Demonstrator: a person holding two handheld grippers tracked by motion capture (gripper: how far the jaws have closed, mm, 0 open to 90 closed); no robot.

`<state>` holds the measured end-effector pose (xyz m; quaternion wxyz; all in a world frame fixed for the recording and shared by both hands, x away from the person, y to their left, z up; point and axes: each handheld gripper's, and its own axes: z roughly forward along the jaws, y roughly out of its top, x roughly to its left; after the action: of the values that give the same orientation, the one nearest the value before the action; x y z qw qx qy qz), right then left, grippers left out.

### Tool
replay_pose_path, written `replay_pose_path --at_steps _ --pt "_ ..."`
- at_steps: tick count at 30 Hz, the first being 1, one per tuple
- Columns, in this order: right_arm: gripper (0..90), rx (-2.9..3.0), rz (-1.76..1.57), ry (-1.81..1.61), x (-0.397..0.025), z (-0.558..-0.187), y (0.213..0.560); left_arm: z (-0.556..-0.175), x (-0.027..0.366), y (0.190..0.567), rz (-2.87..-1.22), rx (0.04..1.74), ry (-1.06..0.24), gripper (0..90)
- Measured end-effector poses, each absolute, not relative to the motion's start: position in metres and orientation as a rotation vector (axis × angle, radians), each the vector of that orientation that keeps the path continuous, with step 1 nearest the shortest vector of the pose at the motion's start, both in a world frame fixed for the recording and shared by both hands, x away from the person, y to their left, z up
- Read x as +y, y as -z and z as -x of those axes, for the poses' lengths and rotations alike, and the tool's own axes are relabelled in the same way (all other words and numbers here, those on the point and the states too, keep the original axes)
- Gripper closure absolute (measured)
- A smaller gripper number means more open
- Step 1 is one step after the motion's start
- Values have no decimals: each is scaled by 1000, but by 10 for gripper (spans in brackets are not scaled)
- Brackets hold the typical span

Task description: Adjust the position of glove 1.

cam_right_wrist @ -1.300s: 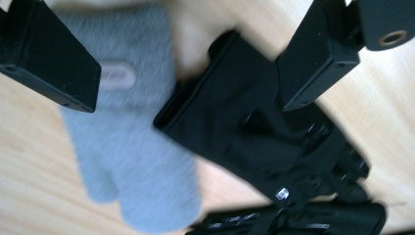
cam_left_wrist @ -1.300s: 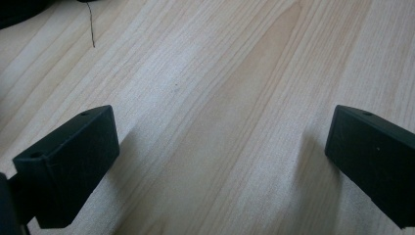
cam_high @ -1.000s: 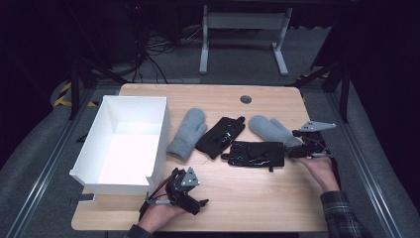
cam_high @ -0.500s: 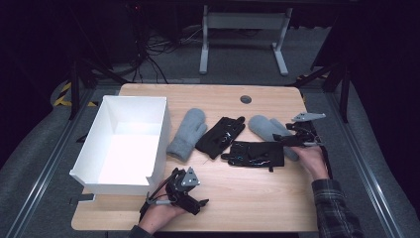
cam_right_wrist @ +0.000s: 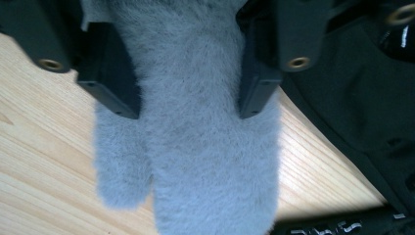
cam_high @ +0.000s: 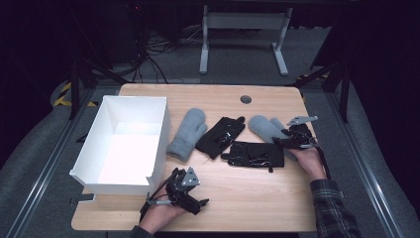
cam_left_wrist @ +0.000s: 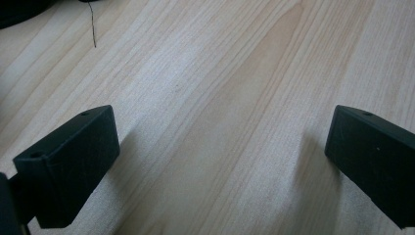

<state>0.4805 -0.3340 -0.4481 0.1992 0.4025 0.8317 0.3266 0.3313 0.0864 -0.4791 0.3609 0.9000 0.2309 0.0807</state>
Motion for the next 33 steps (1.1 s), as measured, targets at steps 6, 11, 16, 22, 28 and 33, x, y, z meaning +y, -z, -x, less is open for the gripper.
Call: replay_pose_path --at_steps 6,11,16,22,28,33 --pt "770 2319 -1104 -932 -338 -479 446 -331 86 479 -2318 595 -208 1" --pt "822 2283 -1106 -943 -344 -478 438 -331 86 479 -2318 595 -208 1" --pt "826 2241 -1111 -984 -352 -475 429 -331 86 479 -2321 604 -207 2" --pt "827 2196 -1109 -1063 -357 -467 412 -331 86 479 -2321 604 -207 1" --pt "826 2217 -1097 -1104 -353 -456 400 -331 86 479 -2321 604 -207 2" --pt "827 2238 -1084 -1132 -345 -446 394 -331 86 479 -2321 605 -207 2"
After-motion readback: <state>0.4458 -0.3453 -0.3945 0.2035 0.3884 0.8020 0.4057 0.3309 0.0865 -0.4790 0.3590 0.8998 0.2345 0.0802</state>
